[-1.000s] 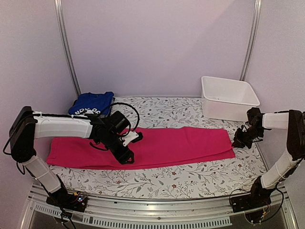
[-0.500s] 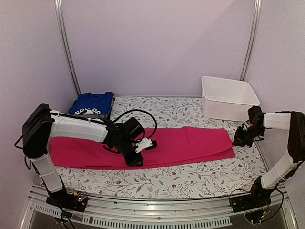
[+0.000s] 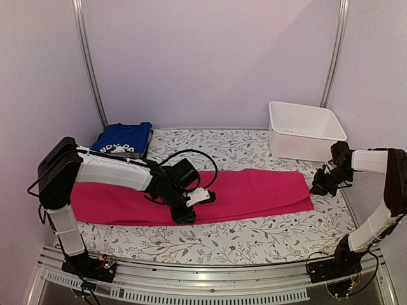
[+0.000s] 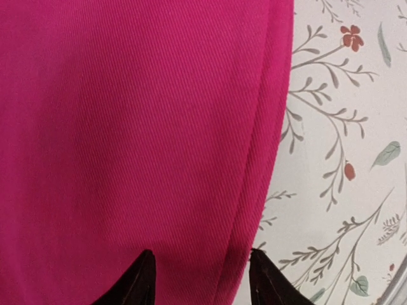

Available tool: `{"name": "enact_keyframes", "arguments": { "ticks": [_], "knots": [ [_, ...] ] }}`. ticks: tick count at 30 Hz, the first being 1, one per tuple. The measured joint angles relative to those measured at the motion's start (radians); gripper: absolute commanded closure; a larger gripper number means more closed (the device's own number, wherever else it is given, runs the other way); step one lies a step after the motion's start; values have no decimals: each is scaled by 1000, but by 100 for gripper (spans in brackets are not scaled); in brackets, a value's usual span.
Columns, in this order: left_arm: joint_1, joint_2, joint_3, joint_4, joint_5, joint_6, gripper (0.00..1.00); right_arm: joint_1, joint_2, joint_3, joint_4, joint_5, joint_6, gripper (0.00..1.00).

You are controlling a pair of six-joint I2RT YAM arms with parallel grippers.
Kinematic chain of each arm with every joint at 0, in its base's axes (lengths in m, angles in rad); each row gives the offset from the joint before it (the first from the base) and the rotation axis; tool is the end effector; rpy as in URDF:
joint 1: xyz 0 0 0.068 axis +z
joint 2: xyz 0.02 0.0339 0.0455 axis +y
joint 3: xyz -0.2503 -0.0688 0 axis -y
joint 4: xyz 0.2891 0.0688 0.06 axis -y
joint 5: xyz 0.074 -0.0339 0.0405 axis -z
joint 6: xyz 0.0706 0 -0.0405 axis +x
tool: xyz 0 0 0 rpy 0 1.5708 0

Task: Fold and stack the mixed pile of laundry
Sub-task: Smooth out the rectangle-folded trousers at the center of the board.

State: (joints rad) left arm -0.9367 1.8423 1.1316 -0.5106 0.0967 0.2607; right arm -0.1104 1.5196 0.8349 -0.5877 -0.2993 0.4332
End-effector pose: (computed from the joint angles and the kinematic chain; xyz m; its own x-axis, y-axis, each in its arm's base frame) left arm 0.2284 -0.3221 0.0760 -0.3261 0.8765 -0.3542 0.9372 0.3489 0.0006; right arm 0.3111 -0.0135 0.0919 -0.8542 0.4983 -0.1485 0.4161 0.8265 0.3792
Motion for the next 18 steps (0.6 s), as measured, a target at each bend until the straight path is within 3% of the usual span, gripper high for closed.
{"name": "enact_keyframes", "arguments": {
  "ticks": [6,11,15,18],
  "knots": [
    [-4,25,3,-5,-28,9,71,0,0,0,0,-2,0,100],
    [-4,26,16,-11,-50,10,79,0,0,1,-3,-3,0,100],
    [-4,19,18,-20,-56,11,100,0,0,5,-8,-4,0,100],
    [-4,7,18,-31,-58,17,100,0,0,8,-19,-4,0,100]
  ]
}}
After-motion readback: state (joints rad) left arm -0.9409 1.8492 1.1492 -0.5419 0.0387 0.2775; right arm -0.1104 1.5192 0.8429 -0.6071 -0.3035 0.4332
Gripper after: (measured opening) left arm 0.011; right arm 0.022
